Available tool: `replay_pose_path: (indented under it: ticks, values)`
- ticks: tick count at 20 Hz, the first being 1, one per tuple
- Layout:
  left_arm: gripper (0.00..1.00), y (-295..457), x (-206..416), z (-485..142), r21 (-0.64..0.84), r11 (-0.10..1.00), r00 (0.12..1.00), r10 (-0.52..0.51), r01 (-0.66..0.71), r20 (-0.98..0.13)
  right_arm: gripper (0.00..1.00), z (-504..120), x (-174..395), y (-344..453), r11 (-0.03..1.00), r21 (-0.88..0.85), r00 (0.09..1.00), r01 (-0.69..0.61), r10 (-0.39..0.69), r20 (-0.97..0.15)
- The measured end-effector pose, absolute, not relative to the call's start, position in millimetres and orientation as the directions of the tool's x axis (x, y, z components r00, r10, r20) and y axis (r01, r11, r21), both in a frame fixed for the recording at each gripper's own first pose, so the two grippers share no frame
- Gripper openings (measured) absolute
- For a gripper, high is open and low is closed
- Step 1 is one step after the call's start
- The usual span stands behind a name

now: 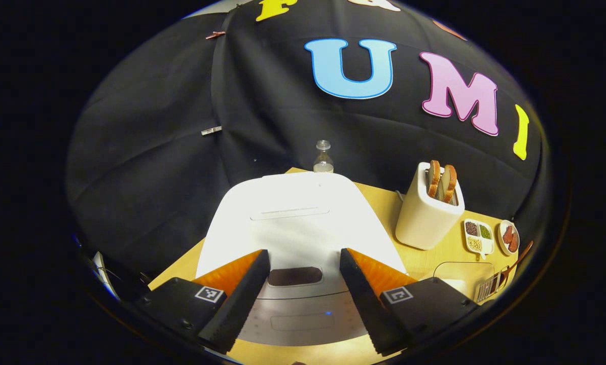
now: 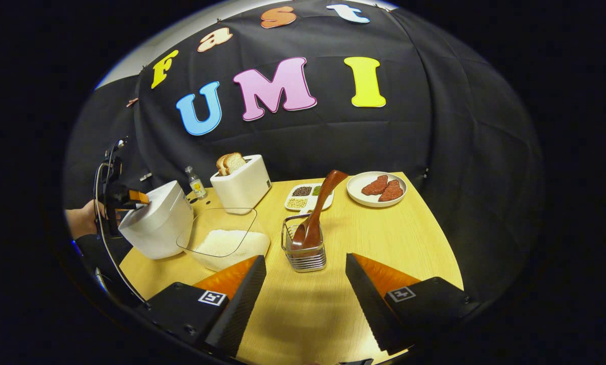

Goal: Close the left gripper, press the button to open the rice cooker; take a wooden spoon from the chopstick holder with the right hand, scoop a spoonful of rice and pour it into the rice cooker, then put the wooden spoon back into the chopstick holder.

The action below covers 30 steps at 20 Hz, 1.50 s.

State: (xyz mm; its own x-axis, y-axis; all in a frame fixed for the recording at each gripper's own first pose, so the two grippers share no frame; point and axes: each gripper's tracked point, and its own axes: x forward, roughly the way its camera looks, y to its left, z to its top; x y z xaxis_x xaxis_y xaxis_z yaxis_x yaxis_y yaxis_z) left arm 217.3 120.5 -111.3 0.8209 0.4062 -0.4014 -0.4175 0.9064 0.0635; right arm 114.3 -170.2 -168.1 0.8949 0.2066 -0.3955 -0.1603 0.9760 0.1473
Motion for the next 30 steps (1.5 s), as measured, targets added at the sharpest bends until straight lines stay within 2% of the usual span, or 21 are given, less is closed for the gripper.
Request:
replay_pose_path:
  ticks: [2,4,7,12,18,23,26,30]
  values:
    - [0.98,107,211,-103,0.065,0.923,0.839,0.374,-0.380,-0.394,0.99,-152,112,-185,0.987,0.095,0.926,-0.130,0.155,-0.344]
    - [0.97,87,203,-75,0.025,0.946,0.897,0.315,-0.324,-0.310,0.99,-134,101,-193,0.994,0.079,0.950,-0.076,0.097,-0.298]
    - [0.97,56,163,-47,-0.017,0.971,0.948,0.229,-0.238,-0.220,0.99,-112,83,-187,0.995,0.095,0.963,-0.010,0.035,-0.266]
    - [0.96,38,80,-11,-0.055,0.985,0.983,0.156,-0.162,-0.101,0.98,-61,52,-162,0.999,0.048,0.985,0.010,-0.002,-0.172]
    - [0.95,26,-6,27,0.066,0.995,0.996,0.079,-0.081,0.041,0.99,2,-1,-144,0.996,0.068,0.998,0.052,-0.050,-0.025]
    - [0.95,3,-56,-17,-0.026,0.999,0.998,0.040,-0.039,0.044,0.98,-12,-57,-141,0.993,0.058,0.995,0.101,-0.101,-0.004]
    - [0.95,5,-73,-32,0.011,1.000,1.000,0.008,-0.009,0.016,0.98,-34,-76,-139,0.991,0.047,0.991,0.128,-0.126,-0.048]
    - [0.95,17,-80,-37,0.025,1.000,1.000,-0.003,0.003,-0.004,0.98,-33,-77,-127,0.987,0.079,0.990,0.139,-0.136,-0.034]
